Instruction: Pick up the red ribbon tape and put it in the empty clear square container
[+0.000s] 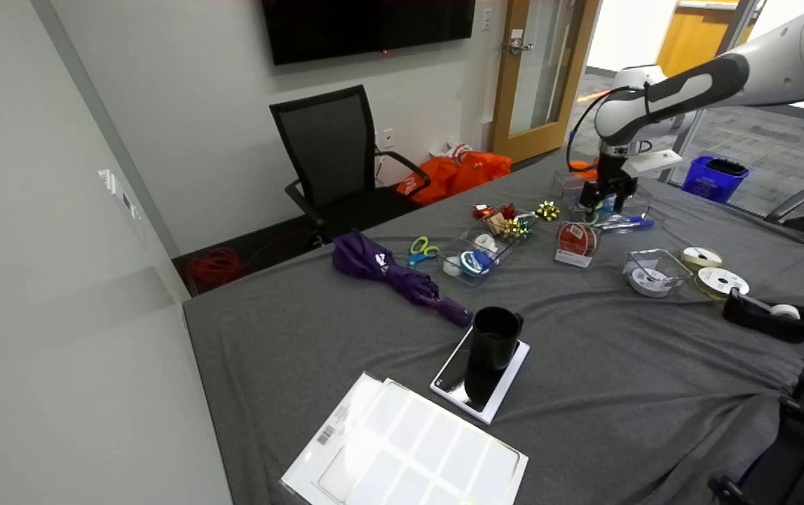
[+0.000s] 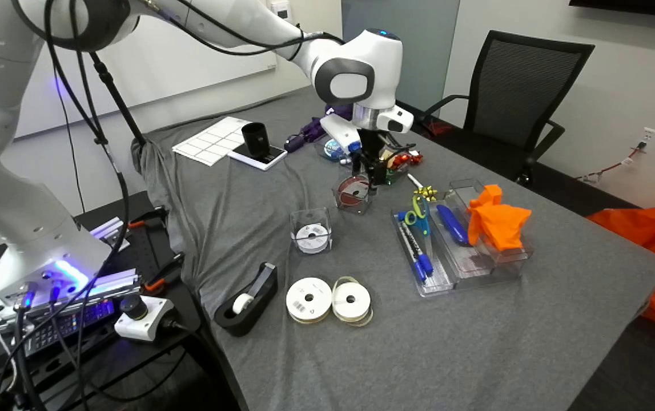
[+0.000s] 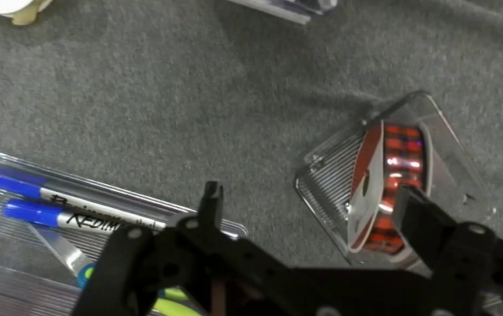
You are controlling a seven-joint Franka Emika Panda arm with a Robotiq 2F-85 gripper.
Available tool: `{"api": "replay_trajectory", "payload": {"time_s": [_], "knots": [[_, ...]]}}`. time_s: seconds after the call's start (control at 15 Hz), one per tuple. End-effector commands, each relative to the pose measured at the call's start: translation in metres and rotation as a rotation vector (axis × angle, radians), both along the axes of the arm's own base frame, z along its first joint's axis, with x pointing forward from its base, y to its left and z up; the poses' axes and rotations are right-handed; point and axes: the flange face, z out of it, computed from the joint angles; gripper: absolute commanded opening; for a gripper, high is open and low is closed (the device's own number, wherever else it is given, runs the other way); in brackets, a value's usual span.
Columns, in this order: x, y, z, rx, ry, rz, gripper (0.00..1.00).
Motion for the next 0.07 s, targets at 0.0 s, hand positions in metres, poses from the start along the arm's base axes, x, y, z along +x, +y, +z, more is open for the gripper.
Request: {"api": "replay_trajectory", "payload": {"time_s": [0.0], "knots": [[-0.0513, -0.0133, 0.0222, -0.011, 0.043, 0.140, 1.00]]}}
